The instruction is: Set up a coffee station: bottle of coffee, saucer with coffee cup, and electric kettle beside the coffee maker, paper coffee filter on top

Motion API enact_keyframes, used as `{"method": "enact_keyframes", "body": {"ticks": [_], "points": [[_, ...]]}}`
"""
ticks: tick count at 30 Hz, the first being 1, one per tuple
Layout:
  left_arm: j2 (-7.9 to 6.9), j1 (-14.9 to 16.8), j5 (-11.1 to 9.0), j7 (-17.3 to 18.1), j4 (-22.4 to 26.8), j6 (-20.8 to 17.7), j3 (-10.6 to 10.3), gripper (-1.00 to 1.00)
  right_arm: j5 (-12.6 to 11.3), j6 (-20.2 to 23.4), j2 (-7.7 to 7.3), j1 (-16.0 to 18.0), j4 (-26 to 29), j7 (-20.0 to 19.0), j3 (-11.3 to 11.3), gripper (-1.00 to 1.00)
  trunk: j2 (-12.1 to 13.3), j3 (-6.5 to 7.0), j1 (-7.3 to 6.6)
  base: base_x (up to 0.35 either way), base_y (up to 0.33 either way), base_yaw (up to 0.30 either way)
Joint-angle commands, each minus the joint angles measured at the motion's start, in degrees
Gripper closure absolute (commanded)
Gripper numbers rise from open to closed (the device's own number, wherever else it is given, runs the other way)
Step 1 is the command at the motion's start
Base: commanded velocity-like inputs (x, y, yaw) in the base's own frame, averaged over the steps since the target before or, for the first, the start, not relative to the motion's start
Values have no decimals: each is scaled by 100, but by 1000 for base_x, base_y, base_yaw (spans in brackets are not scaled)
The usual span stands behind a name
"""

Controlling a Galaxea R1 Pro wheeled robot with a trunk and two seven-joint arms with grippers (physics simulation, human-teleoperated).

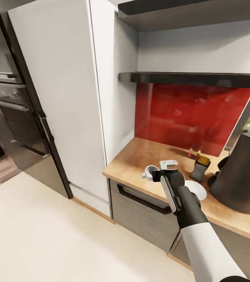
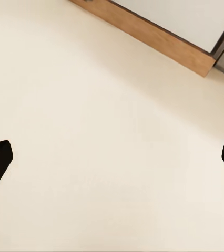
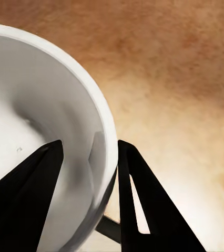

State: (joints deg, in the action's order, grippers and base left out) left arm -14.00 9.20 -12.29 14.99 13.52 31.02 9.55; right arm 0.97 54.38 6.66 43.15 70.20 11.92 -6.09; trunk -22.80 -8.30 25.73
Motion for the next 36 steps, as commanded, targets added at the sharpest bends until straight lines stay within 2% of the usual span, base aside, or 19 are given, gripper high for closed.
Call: {"method": "enact_keyframes", "body": {"ticks": [1, 7, 11, 17, 20, 23, 24, 28, 30, 36], "points": [[-2, 2, -59, 57, -10, 1, 9, -100, 8, 29, 2, 8, 2, 9, -6, 100, -12, -12, 6, 192, 266, -262], [-69, -24, -46, 57, -47, -9, 19, -100, 1, 29, 2, 8, 10, 11, -1, 100, -12, -12, 6, 101, 289, -262], [-209, -66, 109, 51, -110, -45, 20, -100, -71, 29, 2, 9, 20, 11, 3, 100, -12, -12, 6, 15, 301, -262], [-384, -315, 197, 12, -591, -77, 28, -100, -102, 29, -5, 9, 35, 12, 10, 100, -12, -12, 6, 2, 303, -262], [-417, -353, 215, -232, -839, -121, 22, -100, -105, 29, -6, 8, 37, 12, 11, 100, -12, -12, 6, 0, 303, -262], [-425, -366, 335, -529, -933, -236, 14, -100, -104, 29, -6, 9, 37, 12, 12, 100, -12, -12, 6, 6, 303, -262], [-427, -370, 480, -673, -987, -372, 13, -100, -101, 29, -6, 9, 34, 12, 12, 100, -12, -12, 6, 68, 303, -262], [-410, -374, 791, -863, -1081, -858, 14, -100, -88, 32, -11, 9, 18, 17, 15, 100, -12, -12, 6, 121, 302, -262], [-398, -373, 852, -890, -1093, -1107, 10, -100, -84, 34, -23, 9, 8, 19, 22, 100, -12, -12, 6, 154, 299, -263], [-393, -355, 957, -924, -1079, -2227, 11, -100, -64, 44, -45, 9, -71, 48, 57, 100, -12, -12, 6, 164, 298, -264]]}}
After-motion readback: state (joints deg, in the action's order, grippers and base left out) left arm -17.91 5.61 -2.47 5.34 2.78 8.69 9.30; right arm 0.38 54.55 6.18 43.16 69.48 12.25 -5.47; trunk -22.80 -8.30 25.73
